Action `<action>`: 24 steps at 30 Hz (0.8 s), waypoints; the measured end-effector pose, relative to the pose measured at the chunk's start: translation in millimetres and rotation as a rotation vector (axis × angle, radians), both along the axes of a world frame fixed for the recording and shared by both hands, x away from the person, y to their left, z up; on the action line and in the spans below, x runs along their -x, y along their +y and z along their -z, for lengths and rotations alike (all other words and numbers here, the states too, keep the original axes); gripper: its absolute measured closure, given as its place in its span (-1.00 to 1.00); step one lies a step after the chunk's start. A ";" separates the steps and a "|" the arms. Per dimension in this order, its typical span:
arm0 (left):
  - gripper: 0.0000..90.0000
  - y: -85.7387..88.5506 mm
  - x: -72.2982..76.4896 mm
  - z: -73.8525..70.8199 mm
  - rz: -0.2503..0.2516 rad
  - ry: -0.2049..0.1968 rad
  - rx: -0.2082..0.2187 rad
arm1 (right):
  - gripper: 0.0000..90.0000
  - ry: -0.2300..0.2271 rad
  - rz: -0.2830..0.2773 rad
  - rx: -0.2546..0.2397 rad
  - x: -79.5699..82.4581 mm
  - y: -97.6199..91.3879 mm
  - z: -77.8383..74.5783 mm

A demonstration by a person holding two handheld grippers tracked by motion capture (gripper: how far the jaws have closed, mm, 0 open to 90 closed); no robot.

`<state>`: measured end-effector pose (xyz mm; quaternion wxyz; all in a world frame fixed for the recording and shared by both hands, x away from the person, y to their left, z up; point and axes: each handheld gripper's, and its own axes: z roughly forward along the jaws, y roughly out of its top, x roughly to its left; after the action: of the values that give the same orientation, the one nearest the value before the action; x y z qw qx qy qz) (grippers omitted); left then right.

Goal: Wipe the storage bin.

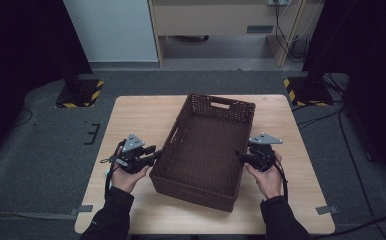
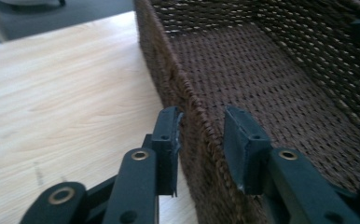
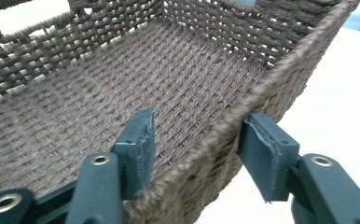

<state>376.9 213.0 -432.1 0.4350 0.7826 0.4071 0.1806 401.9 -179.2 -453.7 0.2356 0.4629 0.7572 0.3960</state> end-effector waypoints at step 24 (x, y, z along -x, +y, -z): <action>0.32 -12.7 10.8 1.6 0.001 -0.048 -0.036 | 0.07 0.023 0.019 0.055 6.6 4.2 -1.6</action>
<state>366.1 200.3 -433.7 0.4306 0.7858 0.3931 0.2063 395.3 -175.0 -452.1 0.2432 0.4679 0.7661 0.3673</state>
